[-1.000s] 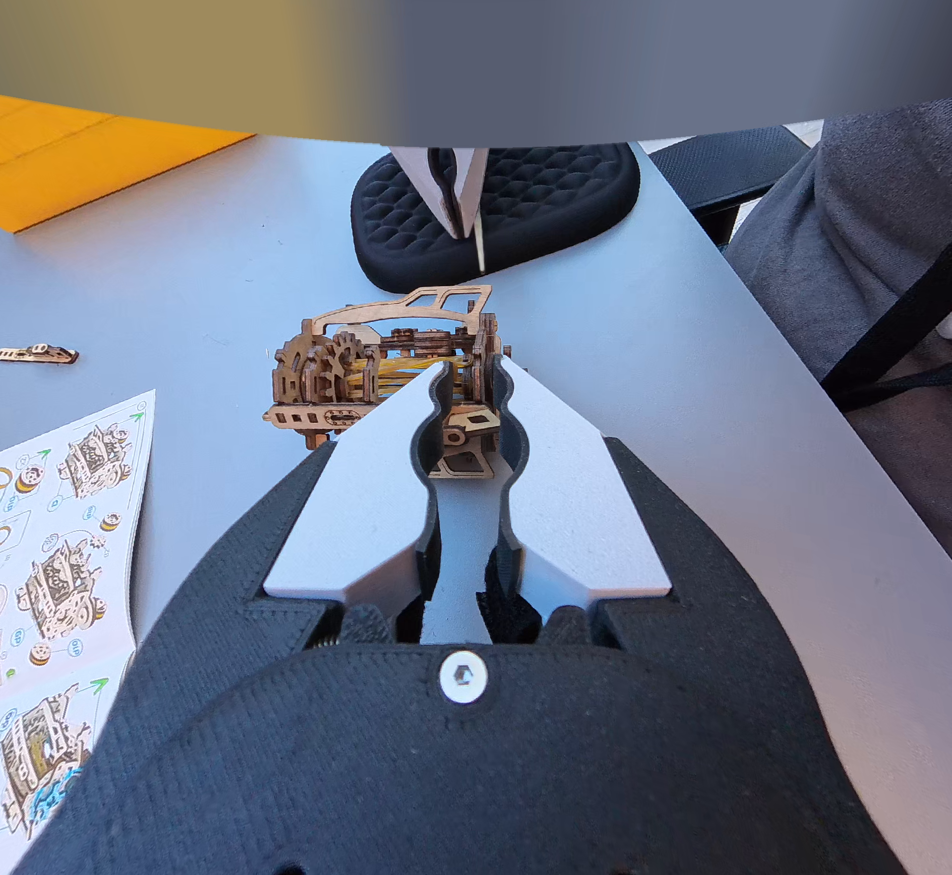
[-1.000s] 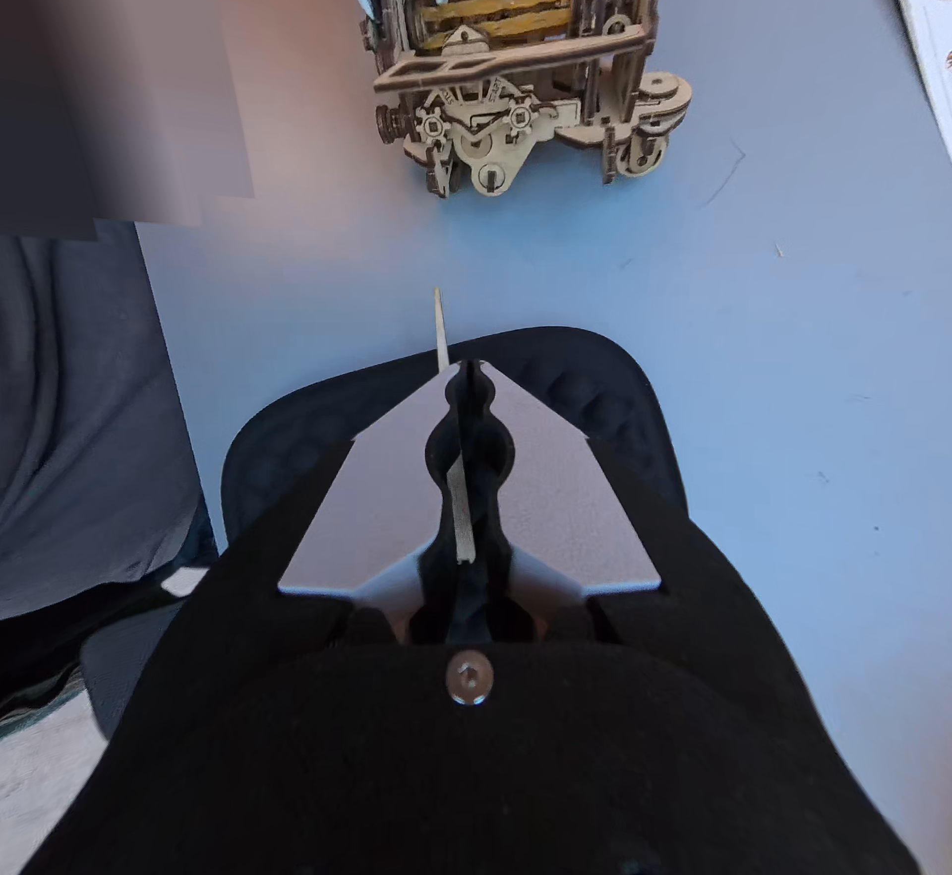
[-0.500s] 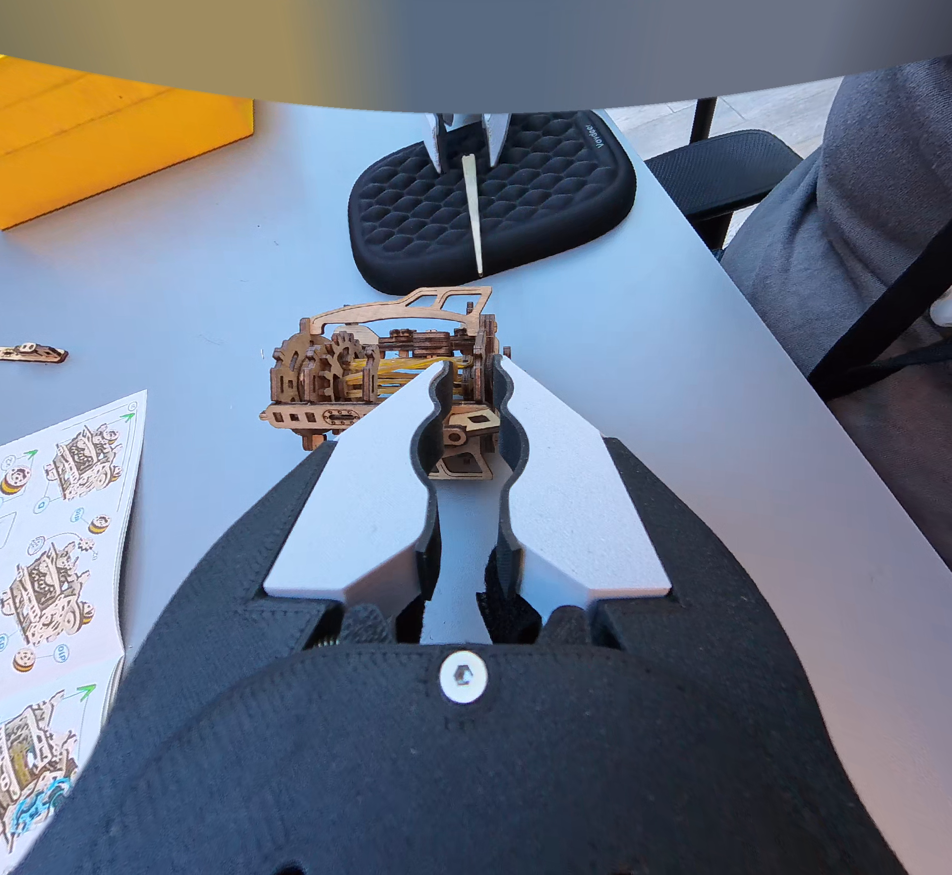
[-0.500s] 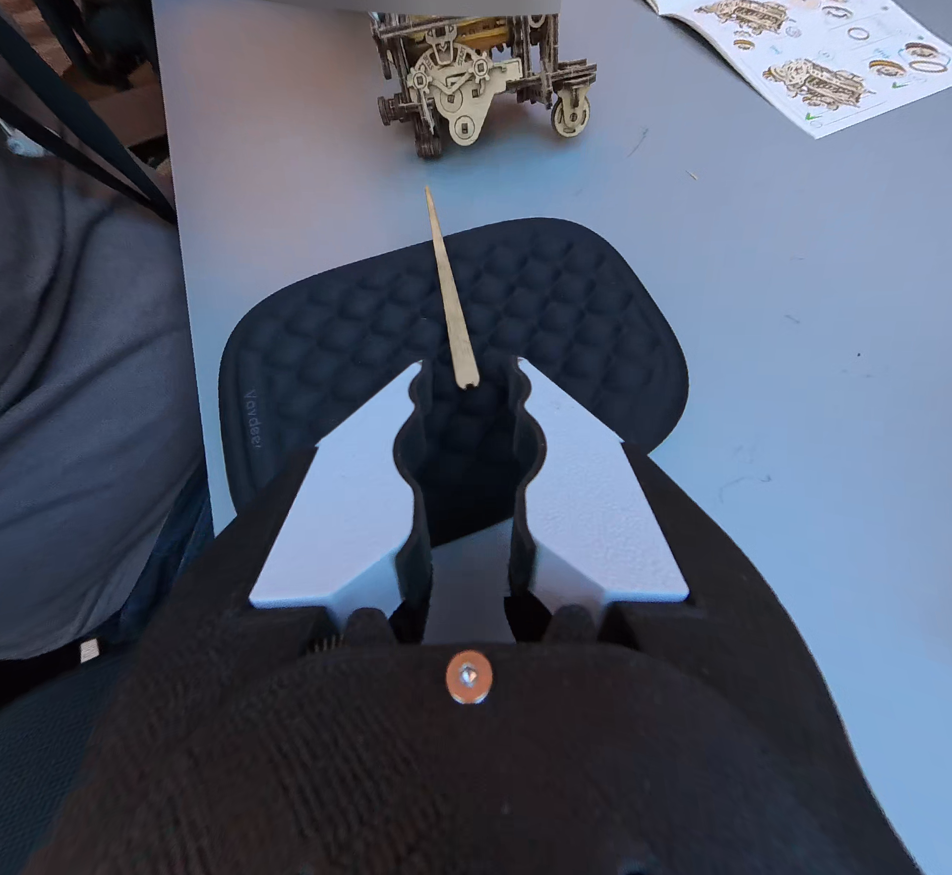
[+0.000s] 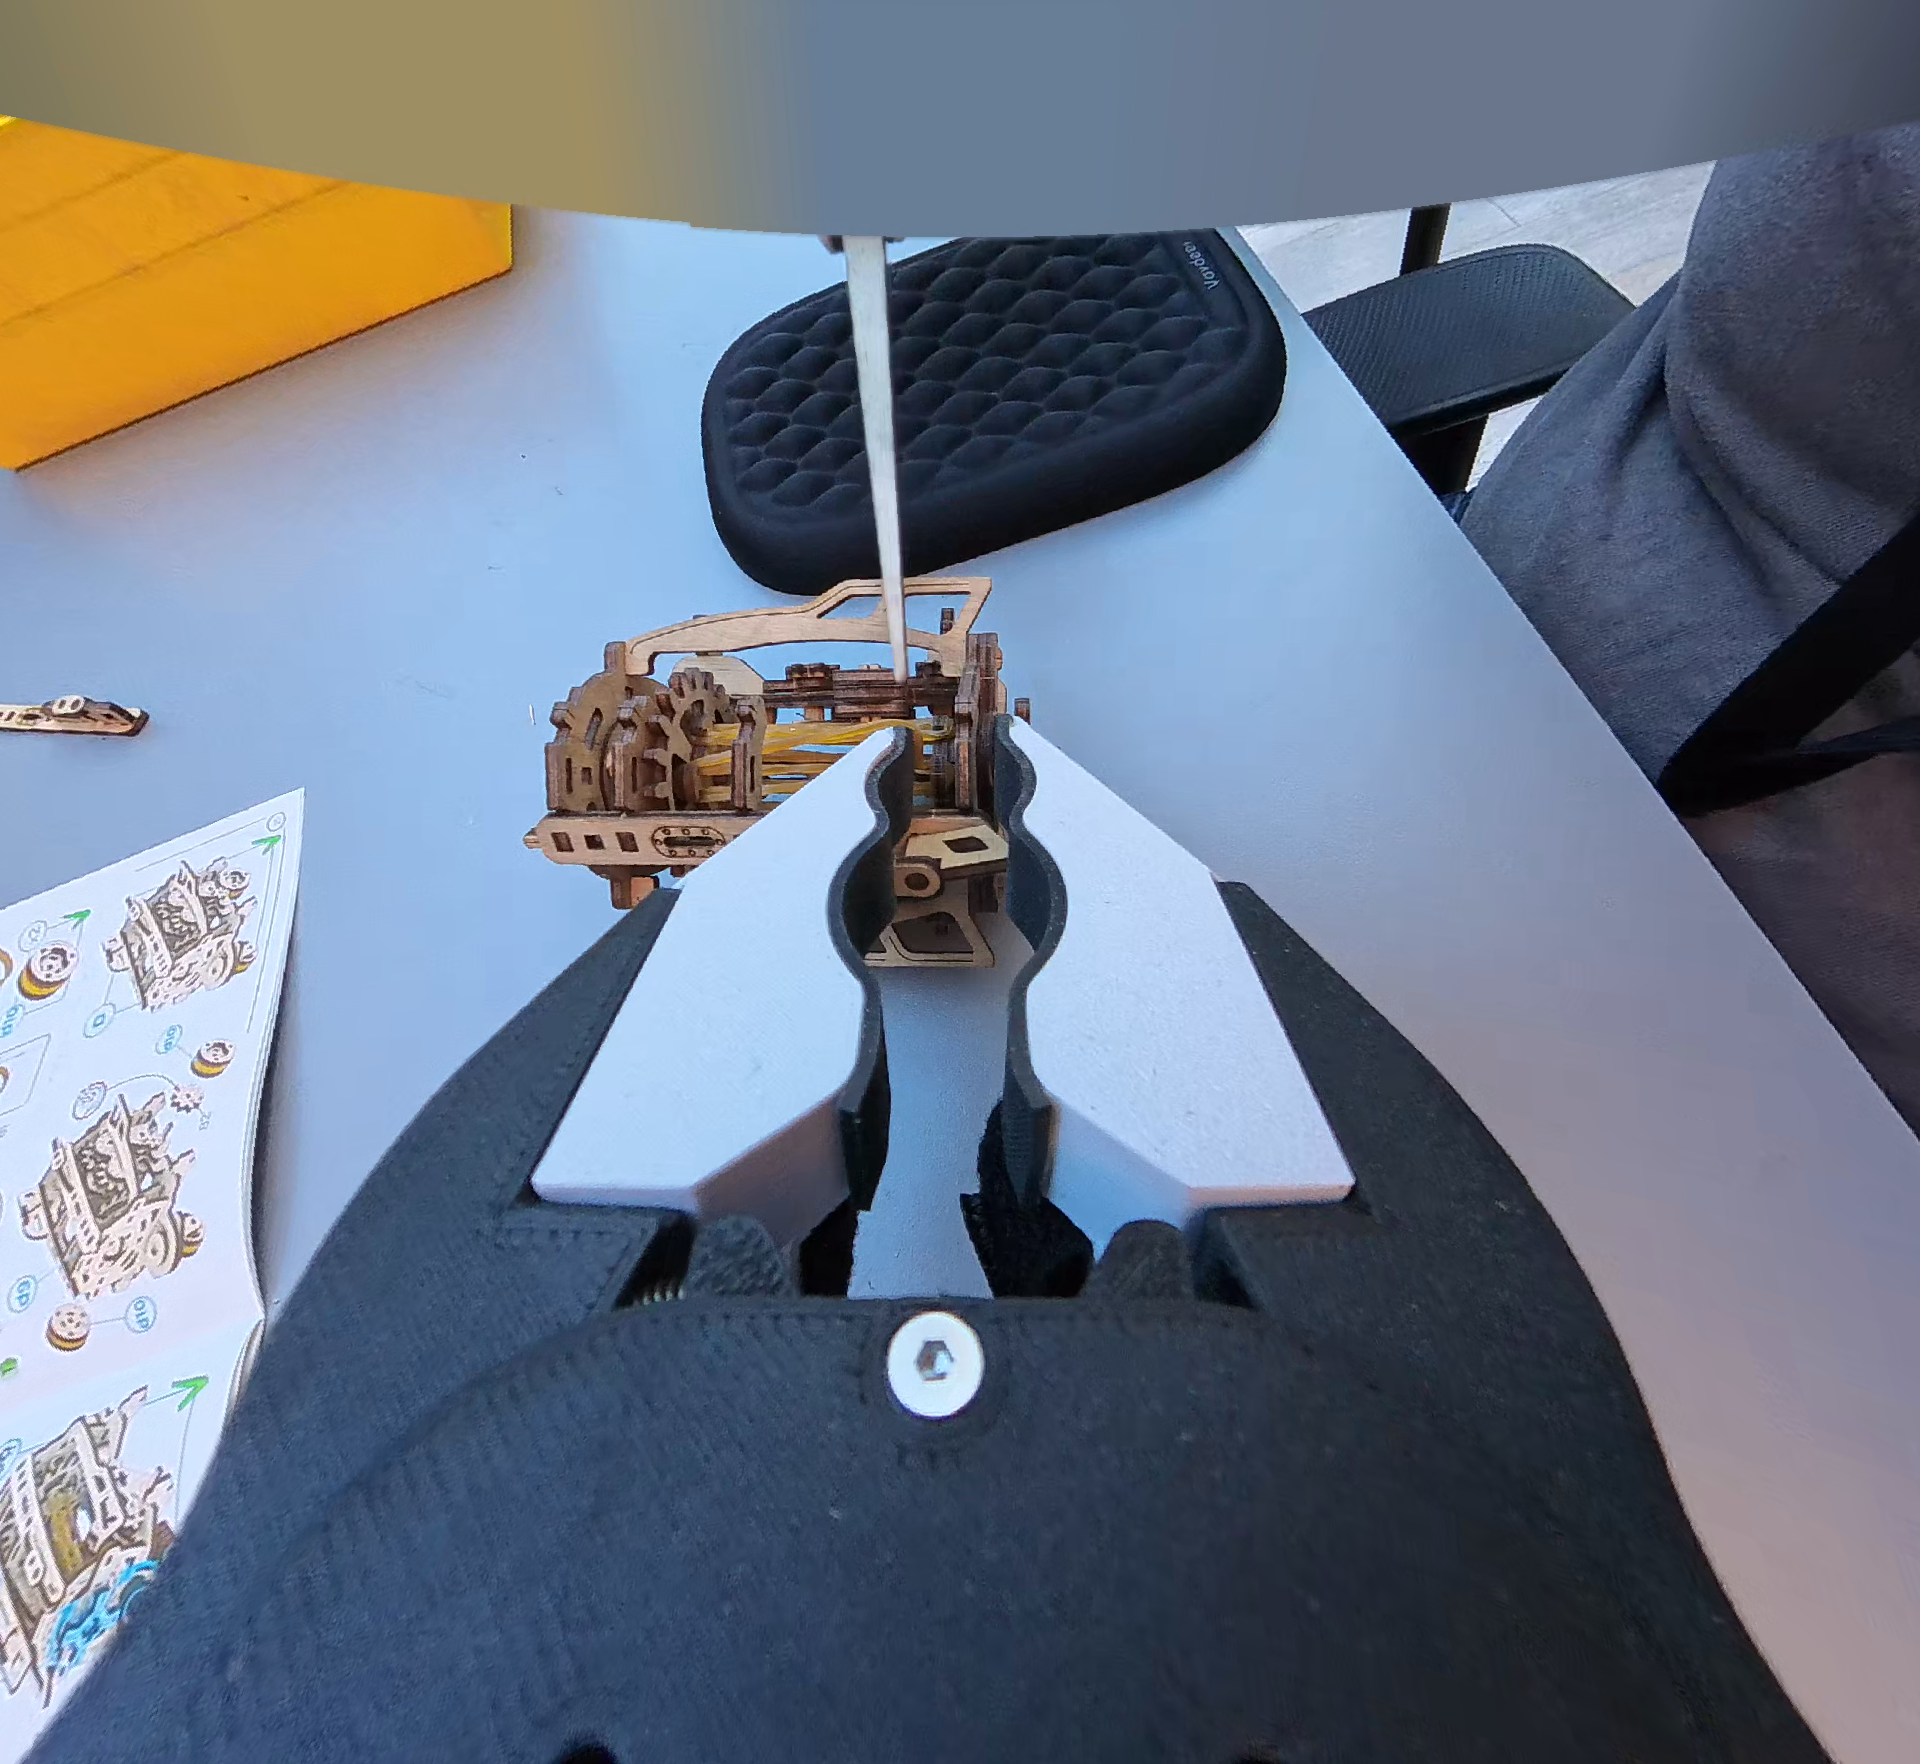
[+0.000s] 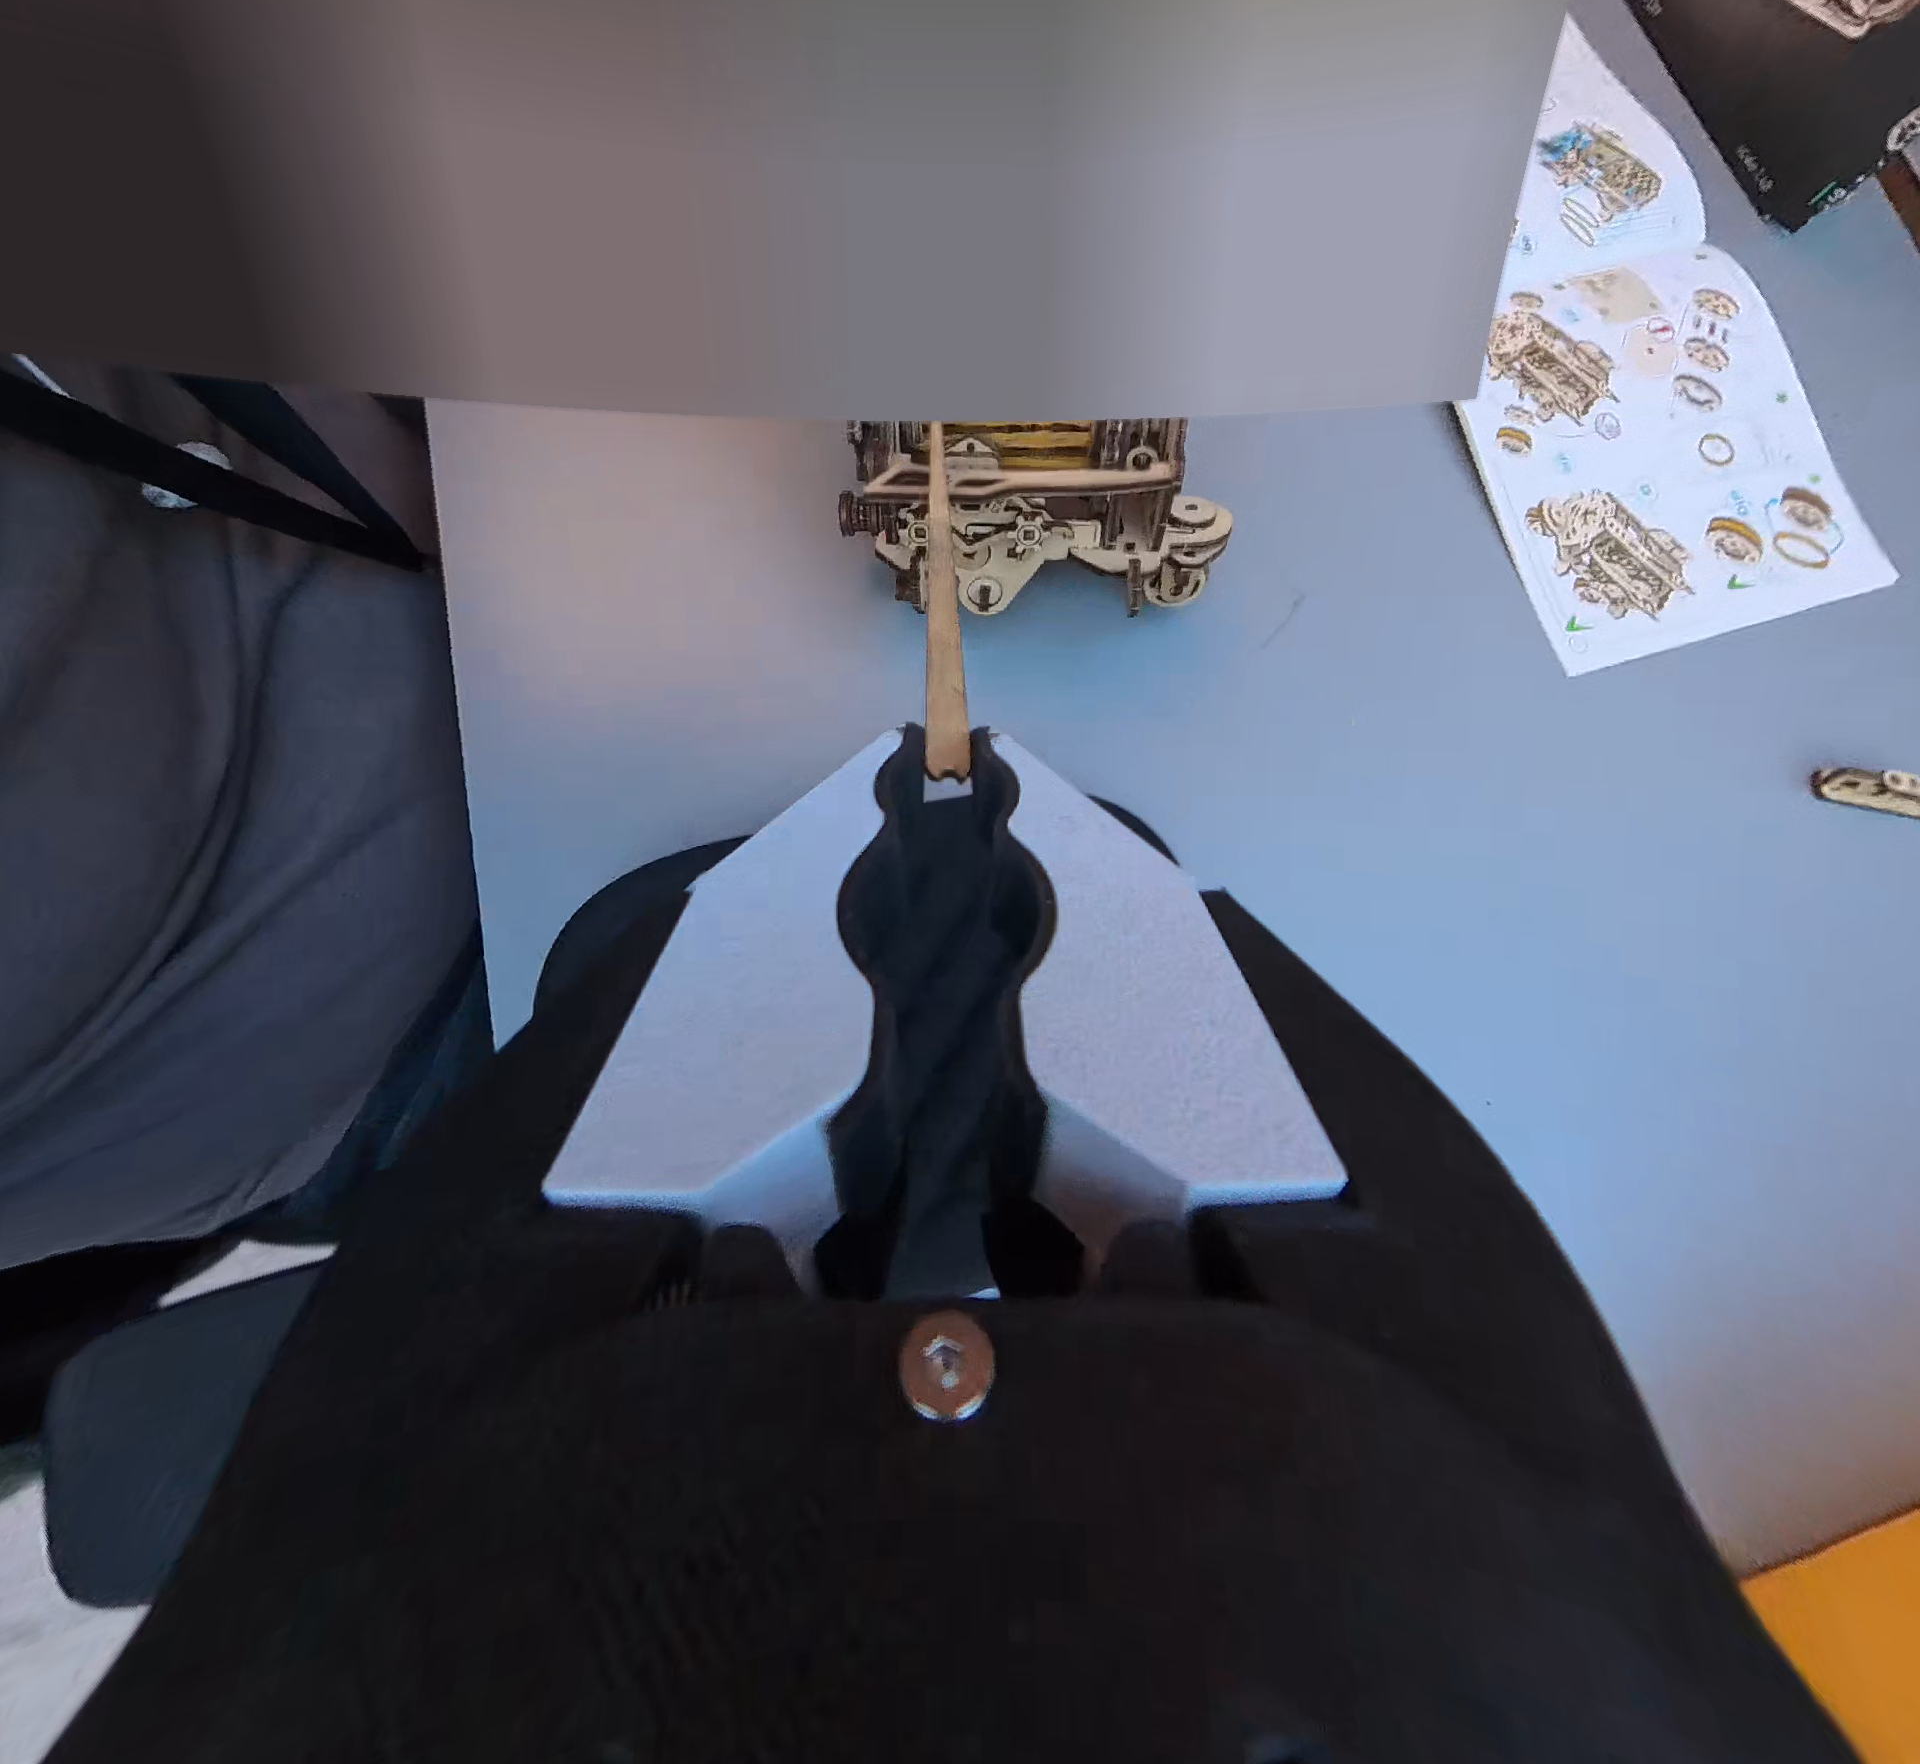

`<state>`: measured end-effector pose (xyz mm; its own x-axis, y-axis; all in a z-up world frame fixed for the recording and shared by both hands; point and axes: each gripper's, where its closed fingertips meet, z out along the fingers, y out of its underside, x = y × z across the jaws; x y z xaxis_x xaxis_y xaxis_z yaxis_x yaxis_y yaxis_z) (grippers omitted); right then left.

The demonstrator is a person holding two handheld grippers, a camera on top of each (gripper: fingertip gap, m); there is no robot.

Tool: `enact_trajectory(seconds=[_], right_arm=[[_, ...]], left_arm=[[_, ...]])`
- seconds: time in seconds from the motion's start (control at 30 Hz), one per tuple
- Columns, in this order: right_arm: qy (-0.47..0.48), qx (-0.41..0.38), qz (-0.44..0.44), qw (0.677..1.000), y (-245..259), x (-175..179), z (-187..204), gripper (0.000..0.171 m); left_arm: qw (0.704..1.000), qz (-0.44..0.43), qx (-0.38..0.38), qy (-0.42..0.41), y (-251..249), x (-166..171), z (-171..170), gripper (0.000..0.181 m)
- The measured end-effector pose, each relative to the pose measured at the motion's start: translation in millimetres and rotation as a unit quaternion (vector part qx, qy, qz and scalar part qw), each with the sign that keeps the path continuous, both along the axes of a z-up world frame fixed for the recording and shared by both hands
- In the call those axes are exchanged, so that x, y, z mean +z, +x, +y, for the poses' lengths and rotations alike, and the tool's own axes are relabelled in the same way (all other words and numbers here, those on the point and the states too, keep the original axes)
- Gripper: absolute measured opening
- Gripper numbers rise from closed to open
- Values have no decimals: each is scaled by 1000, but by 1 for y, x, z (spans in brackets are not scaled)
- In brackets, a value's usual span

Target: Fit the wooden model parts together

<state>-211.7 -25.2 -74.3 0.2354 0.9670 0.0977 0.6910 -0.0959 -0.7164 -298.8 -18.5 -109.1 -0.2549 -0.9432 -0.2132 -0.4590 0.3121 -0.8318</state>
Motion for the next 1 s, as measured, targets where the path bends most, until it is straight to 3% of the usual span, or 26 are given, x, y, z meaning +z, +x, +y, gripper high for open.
enact_trajectory(seconds=[0.17, 0.6, 1.0], right_arm=[[15, 10, -52, 999, -13, 6, 11, 7], [-35, -6, 177, 984, -33, 44, 22, 7], [-45, -4, 220, 975, -39, 41, 23, 7]], left_arm=[[1000, 1, 7, 3, -2, 1, 3, 13], [1000, -7, 9, -12, -1, 1, 5, 13], [1000, -8, 7, -11, -1, 1, 5, 12]])
